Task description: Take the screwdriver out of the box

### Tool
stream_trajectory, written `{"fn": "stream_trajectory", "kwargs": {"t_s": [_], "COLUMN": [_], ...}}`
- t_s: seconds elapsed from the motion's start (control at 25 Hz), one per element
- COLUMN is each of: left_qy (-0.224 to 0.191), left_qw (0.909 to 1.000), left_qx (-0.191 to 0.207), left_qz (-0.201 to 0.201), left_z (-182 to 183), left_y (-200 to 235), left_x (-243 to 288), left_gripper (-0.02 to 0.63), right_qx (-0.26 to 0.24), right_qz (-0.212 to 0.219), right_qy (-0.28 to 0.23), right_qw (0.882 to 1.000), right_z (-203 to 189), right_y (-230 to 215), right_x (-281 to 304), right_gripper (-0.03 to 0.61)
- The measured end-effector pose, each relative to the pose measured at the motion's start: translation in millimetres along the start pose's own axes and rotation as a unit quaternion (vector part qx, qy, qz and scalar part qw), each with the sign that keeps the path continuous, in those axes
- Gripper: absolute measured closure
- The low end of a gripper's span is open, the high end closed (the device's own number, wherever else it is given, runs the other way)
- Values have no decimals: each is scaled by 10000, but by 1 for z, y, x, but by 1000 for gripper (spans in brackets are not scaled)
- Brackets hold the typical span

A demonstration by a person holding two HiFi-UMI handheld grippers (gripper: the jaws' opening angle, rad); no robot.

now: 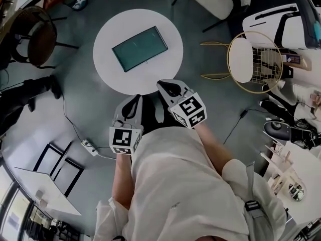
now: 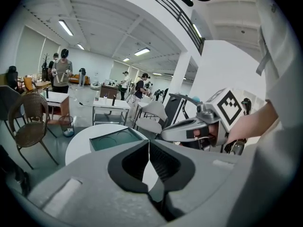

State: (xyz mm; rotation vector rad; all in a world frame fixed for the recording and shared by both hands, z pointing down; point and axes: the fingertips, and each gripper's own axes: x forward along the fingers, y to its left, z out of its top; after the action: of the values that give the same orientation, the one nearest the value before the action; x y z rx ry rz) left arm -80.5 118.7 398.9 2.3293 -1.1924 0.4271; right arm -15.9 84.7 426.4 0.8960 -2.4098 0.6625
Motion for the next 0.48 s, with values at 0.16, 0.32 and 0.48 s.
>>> {"fn": "stream_trajectory", "kwargs": {"t_s": [0.16, 0.32, 0.48], "left_qy": [66, 81, 148], "left_qw": [9998, 9988, 9975], "left_qx": [-167, -325, -268], "left_qz": [87, 354, 631], "left_z": [-6, -10, -12], "left_y": [-2, 5, 16], "left_x": [12, 27, 51], "left_gripper": [601, 601, 602], "right_qx": [-96, -149, -187], "right_qz": [156, 294, 406], "right_qy": [135, 286, 560], "right_qw": [9997, 9990, 9974], "right_z": [-11, -24, -40], "right_y": [-15, -32, -51], "right_x": [14, 33, 60], "right_gripper": [572, 572, 572]}}
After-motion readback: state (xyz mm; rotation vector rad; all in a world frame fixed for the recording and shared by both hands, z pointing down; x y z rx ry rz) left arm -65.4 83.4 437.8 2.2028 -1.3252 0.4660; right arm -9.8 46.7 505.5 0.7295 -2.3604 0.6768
